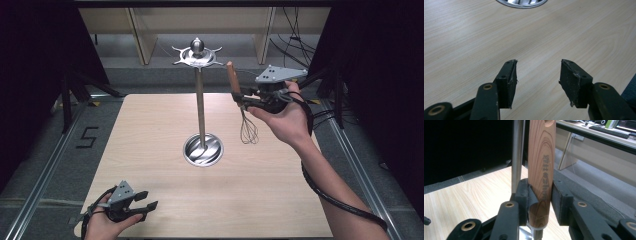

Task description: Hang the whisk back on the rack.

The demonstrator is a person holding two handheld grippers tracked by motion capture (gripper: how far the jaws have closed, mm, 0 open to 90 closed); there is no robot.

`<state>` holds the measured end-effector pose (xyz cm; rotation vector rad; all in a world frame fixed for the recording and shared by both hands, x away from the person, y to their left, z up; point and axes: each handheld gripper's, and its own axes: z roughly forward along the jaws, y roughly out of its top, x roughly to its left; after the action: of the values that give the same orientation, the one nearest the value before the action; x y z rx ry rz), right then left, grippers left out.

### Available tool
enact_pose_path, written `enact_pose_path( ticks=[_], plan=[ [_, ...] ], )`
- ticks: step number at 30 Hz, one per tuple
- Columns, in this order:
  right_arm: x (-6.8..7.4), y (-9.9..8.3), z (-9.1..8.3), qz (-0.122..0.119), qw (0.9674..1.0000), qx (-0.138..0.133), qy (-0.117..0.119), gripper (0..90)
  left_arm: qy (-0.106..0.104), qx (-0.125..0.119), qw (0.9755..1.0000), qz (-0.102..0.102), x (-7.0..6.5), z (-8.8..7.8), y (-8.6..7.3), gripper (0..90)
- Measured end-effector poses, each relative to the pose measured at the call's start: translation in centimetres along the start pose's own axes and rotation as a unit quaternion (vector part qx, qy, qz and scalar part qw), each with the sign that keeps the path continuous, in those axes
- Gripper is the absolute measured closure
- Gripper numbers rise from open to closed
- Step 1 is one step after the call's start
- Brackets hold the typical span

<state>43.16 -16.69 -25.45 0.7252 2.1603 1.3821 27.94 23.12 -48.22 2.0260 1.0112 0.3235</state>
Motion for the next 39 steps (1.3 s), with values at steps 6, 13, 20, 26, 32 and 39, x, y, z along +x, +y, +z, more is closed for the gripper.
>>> enact_pose_path(
  ticks=[6,13,20,26,32,39],
  plan=[
    [0.2,0.3,0.2,0.008,1.0000,0.002,0.005,70.1,0.001,0.001,0.9999,0.012,0.1,-0.1,0.1,46.5],
    [-0.1,0.8,0.4,-0.009,0.9999,-0.005,0.002,70.0,0.000,0.001,0.9999,0.011,0.1,-0.1,0.1,46.5],
    [0.0,1.1,0.4,0.004,0.9999,-0.004,0.010,70.1,0.000,0.002,0.9999,0.013,0.1,0.0,0.0,46.5],
    [0.0,1.4,0.4,-0.006,0.9999,-0.009,0.003,70.1,0.000,-0.002,1.0000,0.007,0.0,0.0,0.0,46.5],
    [0.2,1.4,0.3,-0.004,1.0000,-0.007,0.005,70.1,0.000,-0.003,1.0000,0.006,0.0,0.0,0.0,46.5],
    [0.2,1.3,0.4,0.007,1.0000,-0.001,0.004,70.2,-0.001,-0.005,1.0000,0.004,0.0,0.0,0.0,46.5]
  ],
)
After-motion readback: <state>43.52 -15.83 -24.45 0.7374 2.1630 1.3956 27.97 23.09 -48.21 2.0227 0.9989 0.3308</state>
